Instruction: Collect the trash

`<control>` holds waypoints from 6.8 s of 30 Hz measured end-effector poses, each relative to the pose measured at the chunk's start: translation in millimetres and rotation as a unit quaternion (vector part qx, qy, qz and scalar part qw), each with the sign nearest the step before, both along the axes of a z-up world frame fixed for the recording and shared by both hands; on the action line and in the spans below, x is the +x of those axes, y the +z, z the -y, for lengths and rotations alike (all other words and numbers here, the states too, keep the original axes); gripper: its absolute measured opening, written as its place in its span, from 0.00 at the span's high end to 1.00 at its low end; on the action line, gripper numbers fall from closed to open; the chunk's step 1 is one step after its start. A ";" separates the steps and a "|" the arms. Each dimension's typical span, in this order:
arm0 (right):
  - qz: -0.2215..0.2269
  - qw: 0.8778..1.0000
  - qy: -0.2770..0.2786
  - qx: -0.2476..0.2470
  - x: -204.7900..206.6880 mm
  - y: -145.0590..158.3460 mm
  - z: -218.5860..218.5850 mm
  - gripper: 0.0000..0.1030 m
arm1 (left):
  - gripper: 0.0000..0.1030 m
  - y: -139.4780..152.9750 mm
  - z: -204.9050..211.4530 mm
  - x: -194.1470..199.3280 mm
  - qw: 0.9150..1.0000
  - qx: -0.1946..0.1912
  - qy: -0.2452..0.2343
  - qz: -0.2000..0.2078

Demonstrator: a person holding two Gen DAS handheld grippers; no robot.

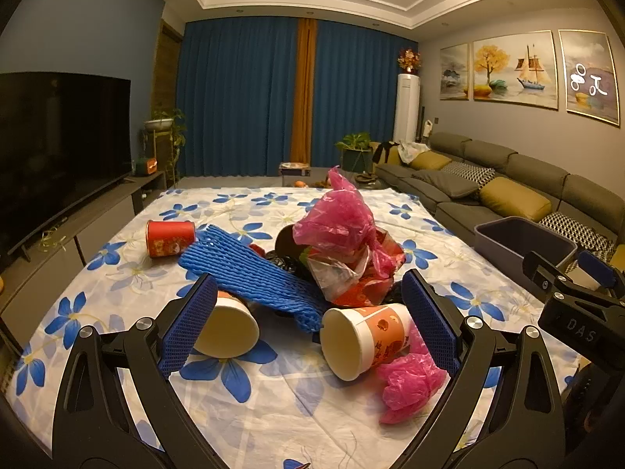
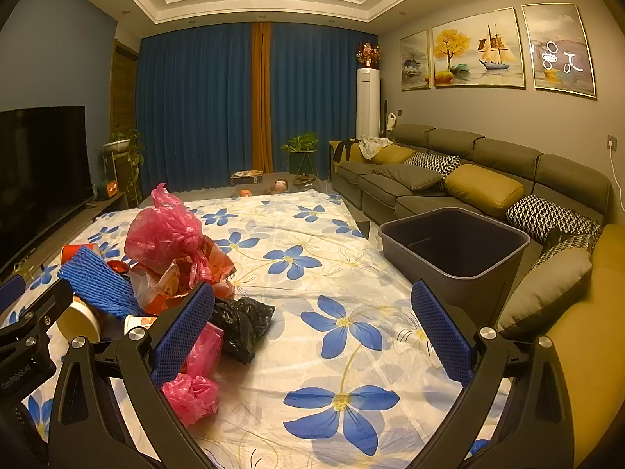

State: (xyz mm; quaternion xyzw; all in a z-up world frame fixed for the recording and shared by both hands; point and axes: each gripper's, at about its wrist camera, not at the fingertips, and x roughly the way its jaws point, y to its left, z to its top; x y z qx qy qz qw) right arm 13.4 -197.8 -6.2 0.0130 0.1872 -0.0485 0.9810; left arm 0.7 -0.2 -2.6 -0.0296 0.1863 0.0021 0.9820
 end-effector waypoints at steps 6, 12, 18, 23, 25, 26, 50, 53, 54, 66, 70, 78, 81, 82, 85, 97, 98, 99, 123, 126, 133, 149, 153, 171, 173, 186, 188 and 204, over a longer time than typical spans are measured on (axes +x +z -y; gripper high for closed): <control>0.001 1.000 -0.001 0.001 -0.6 -0.2 0.6 0.05 | 0.09 -1.3 0.9 -0.4 1.000 -0.002 0.002 0.000; 0.000 1.000 -0.002 0.002 -0.9 -0.1 1.0 0.05 | 0.09 -2.8 2.0 -0.9 1.000 -0.003 0.003 0.000; 0.001 1.000 -0.002 0.003 -1.0 -0.8 2.1 0.05 | 0.09 -3.7 5.6 -1.4 1.000 0.011 0.002 0.002; 0.001 1.000 -0.002 0.003 -1.0 -0.9 2.2 0.05 | 0.09 -4.1 6.1 -1.9 1.000 0.008 -0.003 0.004; 0.001 1.000 -0.002 0.003 -1.0 -1.0 2.3 0.05 | 0.09 -4.4 6.0 -1.5 1.000 0.007 -0.003 0.004; 0.001 1.000 -0.003 0.004 -1.5 -1.2 2.5 0.05 | 0.09 -4.4 6.1 -1.5 1.000 0.007 -0.003 0.004; -0.002 0.999 0.034 0.010 1.3 -21.4 -16.1 0.05 | 0.16 -12.6 -28.8 -9.5 0.999 -0.001 0.032 0.013; -0.015 0.998 0.061 0.010 2.8 -31.9 -29.7 0.12 | 0.17 -14.3 -36.5 -11.3 0.999 -0.007 0.038 0.012; -0.019 0.997 0.070 0.011 3.1 -35.5 -34.1 0.12 | 0.17 -14.9 -39.1 -12.2 0.999 -0.009 0.040 0.013; -0.078 0.988 0.135 0.011 11.1 -84.5 -74.6 0.33 | 0.25 -21.6 -53.0 -16.6 0.998 -0.013 0.051 0.020; -0.097 0.985 0.144 0.011 18.5 -93.1 -78.7 0.47 | 0.29 -25.1 -52.3 -14.1 0.999 -0.018 0.040 0.017; -0.082 0.986 0.146 0.012 14.7 -90.6 -72.8 0.66 | 0.44 -35.2 -35.9 -4.3 1.000 -0.020 -0.008 -0.008; -0.065 0.989 0.135 0.011 10.6 -82.2 -64.4 0.67 | 0.46 -39.0 -28.7 1.0 0.999 -0.025 -0.031 -0.018; -0.057 0.990 0.130 0.010 8.4 -78.4 -60.2 0.67 | 0.46 -40.6 -25.2 2.8 0.999 -0.026 -0.038 -0.022; -0.040 0.993 0.115 0.005 4.3 -70.4 -50.4 0.67 | 0.48 -45.9 -11.1 9.4 0.997 -0.021 -0.067 -0.033; -0.026 0.995 0.091 0.025 4.7 -59.8 -18.9 0.67 | 0.75 -73.8 16.9 49.2 0.982 -0.034 -0.148 -0.114; -0.026 0.995 0.091 0.026 5.7 -59.7 -18.6 0.67 | 0.81 -75.2 18.2 51.6 0.980 -0.040 -0.156 -0.120; -0.025 0.995 0.090 0.026 6.2 -59.6 -18.5 0.67 | 0.85 -76.5 18.9 53.8 0.979 -0.042 -0.161 -0.122; 0.001 0.997 0.072 0.039 6.6 -36.6 13.5 0.67 | 0.98 -11.3 38.0 20.2 0.978 -0.043 -0.200 -0.026; 0.010 0.997 0.066 0.040 9.9 -28.3 25.0 0.66 | 0.98 -2.8 50.1 25.2 0.977 -0.041 -0.210 -0.018; 0.046 0.998 0.017 0.025 26.5 -3.1 69.7 0.66 | 0.98 20.7 104.1 51.3 0.969 -0.028 -0.247 0.010; 0.043 0.996 -0.084 0.007 102.4 -6.2 178.9 0.66 | 0.98 24.4 238.2 141.0 0.950 -0.032 -0.311 0.008; 0.031 0.996 -0.087 0.000 116.3 -14.6 187.3 0.66 | 0.98 20.0 262.4 161.2 0.947 -0.030 -0.319 -0.003; 0.004 0.996 -0.079 0.028 147.5 -28.8 222.3 0.61 | 0.98 -2.0 301.9 193.3 0.941 -0.035 -0.334 -0.033; 0.004 0.997 -0.073 0.032 147.4 -30.5 224.6 0.55 | 0.98 -1.3 303.2 195.5 0.941 -0.036 -0.334 -0.034; 0.045 0.980 -0.192 0.024 115.5 -18.9 254.1 0.35 | 0.98 -16.7 329.1 208.8 0.928 -0.040 -0.365 -0.070; 0.057 0.978 -0.200 0.028 106.4 -15.5 256.1 0.33 | 0.98 -20.5 338.8 210.0 0.922 -0.042 -0.376 -0.079; 0.081 0.981 -0.172 0.034 71.1 -1.2 232.5 0.22 | 0.25 -19.4 301.1 185.6 0.953 -0.022 -0.299 -0.045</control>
